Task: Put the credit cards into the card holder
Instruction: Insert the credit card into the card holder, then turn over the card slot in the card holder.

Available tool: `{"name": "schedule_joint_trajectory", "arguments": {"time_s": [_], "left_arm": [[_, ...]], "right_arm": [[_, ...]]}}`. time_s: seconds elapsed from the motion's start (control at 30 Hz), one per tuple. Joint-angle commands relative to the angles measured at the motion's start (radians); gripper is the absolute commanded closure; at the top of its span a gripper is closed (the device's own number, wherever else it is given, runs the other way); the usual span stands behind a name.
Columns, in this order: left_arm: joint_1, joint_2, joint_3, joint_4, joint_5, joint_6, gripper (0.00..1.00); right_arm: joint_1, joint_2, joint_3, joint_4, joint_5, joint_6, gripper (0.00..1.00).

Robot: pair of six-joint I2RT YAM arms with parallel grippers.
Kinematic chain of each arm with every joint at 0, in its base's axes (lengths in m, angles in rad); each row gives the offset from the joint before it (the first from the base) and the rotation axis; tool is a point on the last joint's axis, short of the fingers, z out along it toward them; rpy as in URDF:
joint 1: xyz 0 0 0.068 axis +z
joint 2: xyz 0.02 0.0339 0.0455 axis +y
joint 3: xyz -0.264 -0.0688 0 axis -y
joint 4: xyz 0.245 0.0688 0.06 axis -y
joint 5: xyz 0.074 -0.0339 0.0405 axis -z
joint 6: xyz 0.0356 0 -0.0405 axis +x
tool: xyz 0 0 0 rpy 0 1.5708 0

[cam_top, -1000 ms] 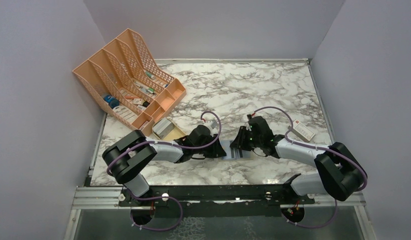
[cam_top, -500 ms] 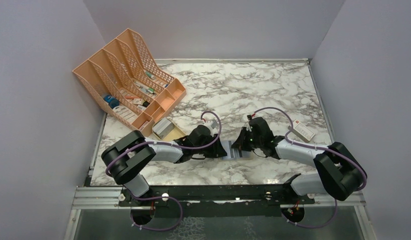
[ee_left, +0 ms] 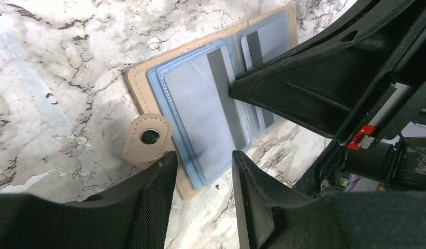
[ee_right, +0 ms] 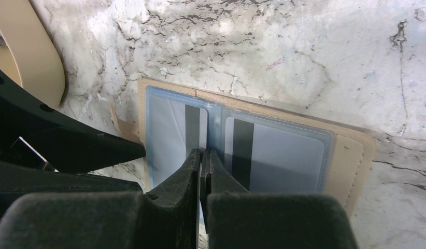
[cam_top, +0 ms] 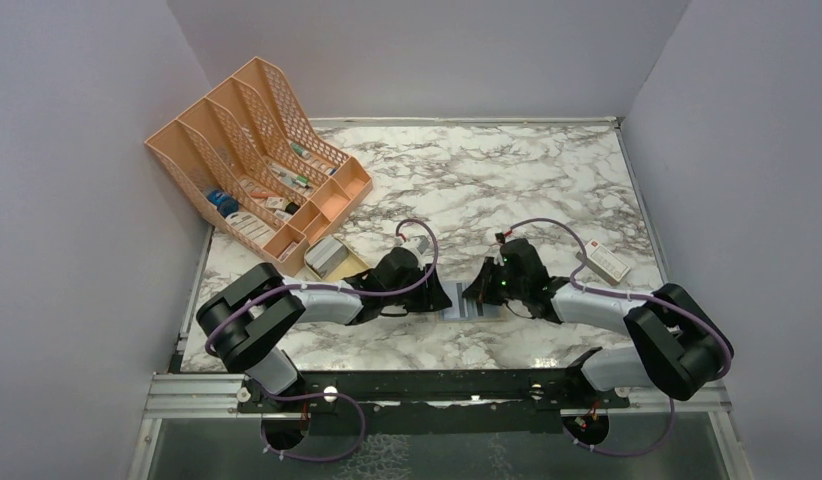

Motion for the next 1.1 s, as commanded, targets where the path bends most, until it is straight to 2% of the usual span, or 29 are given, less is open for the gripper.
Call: {"name": "schedule_joint_trajectory", "arguments": {"time_s": [0.0,0.07,0.17,0.27,0.5,0.77,1.07], "left_arm": [[0.005,-0.021,0.009,-0.012,-0.024,0.001,0.53],[0.004,-0.023,0.01,-0.004,-0.019,-0.003,0.53],[0.005,-0.034,0.006,-0.004,-0.03,-0.002,0.53],[0.011,-0.049,-0.001,-0.008,-0.039,-0.004,0.53],[0.028,-0.065,-0.002,-0.027,-0.035,-0.006,0.55],[0.035,-0.078,0.0,-0.03,-0.024,-0.006,0.55],[0.036,-0.09,0.009,-0.03,0.002,-0.02,0.55]], "right_arm": [[0.004,0.041,-0.045,-0.015,-0.011,-0.002,0.99],[0.004,0.046,-0.047,-0.014,-0.014,0.0,0.99],[0.004,0.018,-0.019,-0.064,-0.006,-0.001,0.87],[0.004,-0.056,0.02,-0.126,-0.014,-0.011,0.83],[0.004,-0.135,0.043,-0.192,-0.025,-0.02,0.87],[0.004,-0.099,0.051,-0.168,-0.04,-0.01,0.93],[0.004,-0.022,0.043,-0.129,-0.052,0.002,0.94]]}}
